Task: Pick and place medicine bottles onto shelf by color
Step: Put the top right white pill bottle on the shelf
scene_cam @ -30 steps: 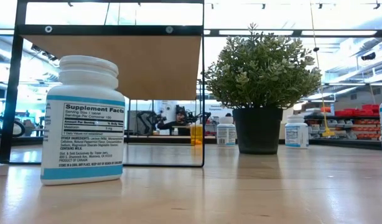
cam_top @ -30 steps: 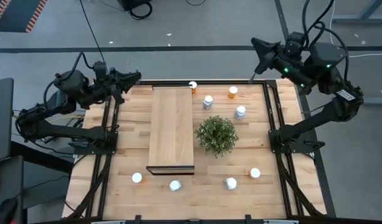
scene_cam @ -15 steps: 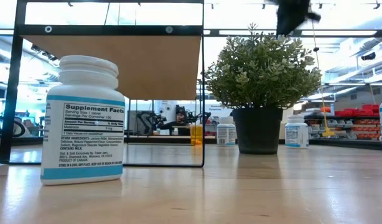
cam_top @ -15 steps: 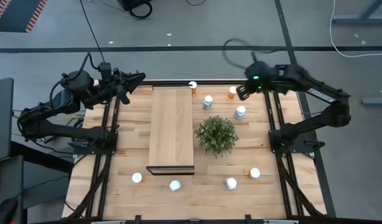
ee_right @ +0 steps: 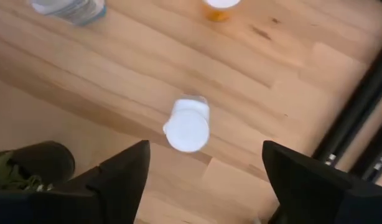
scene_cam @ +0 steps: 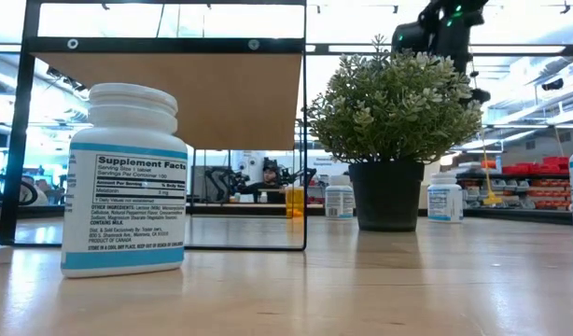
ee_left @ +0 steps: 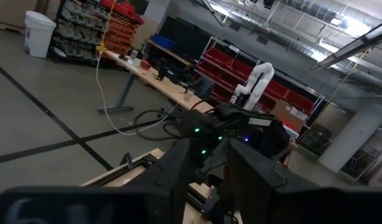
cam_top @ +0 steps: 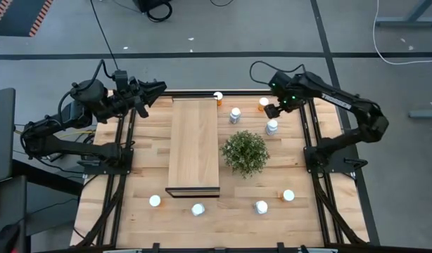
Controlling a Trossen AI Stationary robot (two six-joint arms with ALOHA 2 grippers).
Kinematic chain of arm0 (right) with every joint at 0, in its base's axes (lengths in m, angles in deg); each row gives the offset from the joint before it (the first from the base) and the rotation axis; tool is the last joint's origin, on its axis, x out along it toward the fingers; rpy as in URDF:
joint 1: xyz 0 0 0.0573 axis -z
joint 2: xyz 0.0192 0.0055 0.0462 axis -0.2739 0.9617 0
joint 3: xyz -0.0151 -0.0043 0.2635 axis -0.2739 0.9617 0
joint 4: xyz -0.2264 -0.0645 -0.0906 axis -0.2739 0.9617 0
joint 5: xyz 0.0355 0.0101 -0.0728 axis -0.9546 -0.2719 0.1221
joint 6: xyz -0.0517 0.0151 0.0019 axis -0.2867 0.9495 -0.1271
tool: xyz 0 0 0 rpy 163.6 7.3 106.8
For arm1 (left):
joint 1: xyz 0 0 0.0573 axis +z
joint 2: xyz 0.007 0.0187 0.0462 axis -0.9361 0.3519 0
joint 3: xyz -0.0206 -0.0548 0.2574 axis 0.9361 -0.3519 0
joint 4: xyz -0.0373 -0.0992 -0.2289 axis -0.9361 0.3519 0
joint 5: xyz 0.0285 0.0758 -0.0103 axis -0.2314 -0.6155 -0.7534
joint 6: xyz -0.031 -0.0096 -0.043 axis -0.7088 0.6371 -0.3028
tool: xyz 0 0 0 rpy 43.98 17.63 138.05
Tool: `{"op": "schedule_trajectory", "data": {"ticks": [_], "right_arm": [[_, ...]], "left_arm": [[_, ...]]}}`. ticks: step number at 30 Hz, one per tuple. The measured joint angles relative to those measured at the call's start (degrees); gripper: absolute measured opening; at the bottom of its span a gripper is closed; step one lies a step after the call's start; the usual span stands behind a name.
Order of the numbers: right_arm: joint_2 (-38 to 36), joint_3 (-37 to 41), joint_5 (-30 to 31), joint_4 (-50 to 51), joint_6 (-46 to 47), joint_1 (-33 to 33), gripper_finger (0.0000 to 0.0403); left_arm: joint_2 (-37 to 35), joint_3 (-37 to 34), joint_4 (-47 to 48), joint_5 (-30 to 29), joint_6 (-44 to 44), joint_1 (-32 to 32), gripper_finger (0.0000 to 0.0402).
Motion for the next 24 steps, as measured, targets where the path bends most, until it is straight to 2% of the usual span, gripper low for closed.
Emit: {"op": "schedule_trajectory", "data": {"ticks": [14, 24], "right_arm": [[9.65, 0.02, -0.60, -1.50, -4.98, -0.32, 0.0322], [15.88, 0.02, -4.19, 0.14, -2.45, -0.35, 0.0322]], "left_arm": [[-0.02, 0.00, 2.35, 0.00, -0.07, -0.02, 0.0166], [-0.02, 0.00, 2.33, 0.00, -0.04, -0.02, 0.0188]]}}
